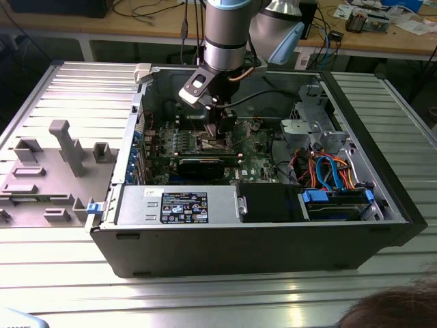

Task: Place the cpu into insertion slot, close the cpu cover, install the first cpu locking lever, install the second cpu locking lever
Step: 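Install the second cpu locking lever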

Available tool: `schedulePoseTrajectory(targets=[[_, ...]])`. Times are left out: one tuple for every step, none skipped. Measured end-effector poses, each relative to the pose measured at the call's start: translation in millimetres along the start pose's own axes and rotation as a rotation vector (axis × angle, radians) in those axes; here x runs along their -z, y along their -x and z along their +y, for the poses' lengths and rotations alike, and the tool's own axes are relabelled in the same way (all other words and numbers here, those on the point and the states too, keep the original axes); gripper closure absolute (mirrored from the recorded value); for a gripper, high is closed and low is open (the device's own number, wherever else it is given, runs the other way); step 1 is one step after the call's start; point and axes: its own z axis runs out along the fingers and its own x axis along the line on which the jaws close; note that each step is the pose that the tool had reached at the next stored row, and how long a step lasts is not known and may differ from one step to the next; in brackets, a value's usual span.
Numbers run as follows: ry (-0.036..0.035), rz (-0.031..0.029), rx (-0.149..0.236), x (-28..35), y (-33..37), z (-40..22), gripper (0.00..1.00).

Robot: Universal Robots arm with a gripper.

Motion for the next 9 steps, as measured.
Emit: schedulePoseTrajectory(targets=[[0.0000, -0.0001, -0.001, 0.0, 0.0, 0.0, 0.45], [0.0000, 0.0000, -0.002, 0.0, 0.0, 0.0, 0.45], [0.0000, 0.0000, -0.002, 0.0, 0.0, -0.1, 0.45], [0.0001, 0.0000, -0.003, 0.0, -0.1, -0.1, 0.45], [0.0001, 0.0000, -0.003, 0.0, -0.1, -0.2, 0.45], [0.0001, 0.0001, -0.004, 0.0, -0.1, -0.2, 0.45], [0.0001, 0.0000, -0.004, 0.0, -0.1, -0.2, 0.45], [0.0001, 0.0001, -0.005, 0.0, -0.1, -0.2, 0.45], [0.0001, 0.0001, -0.006, 0.0, -0.1, -0.2, 0.45]])
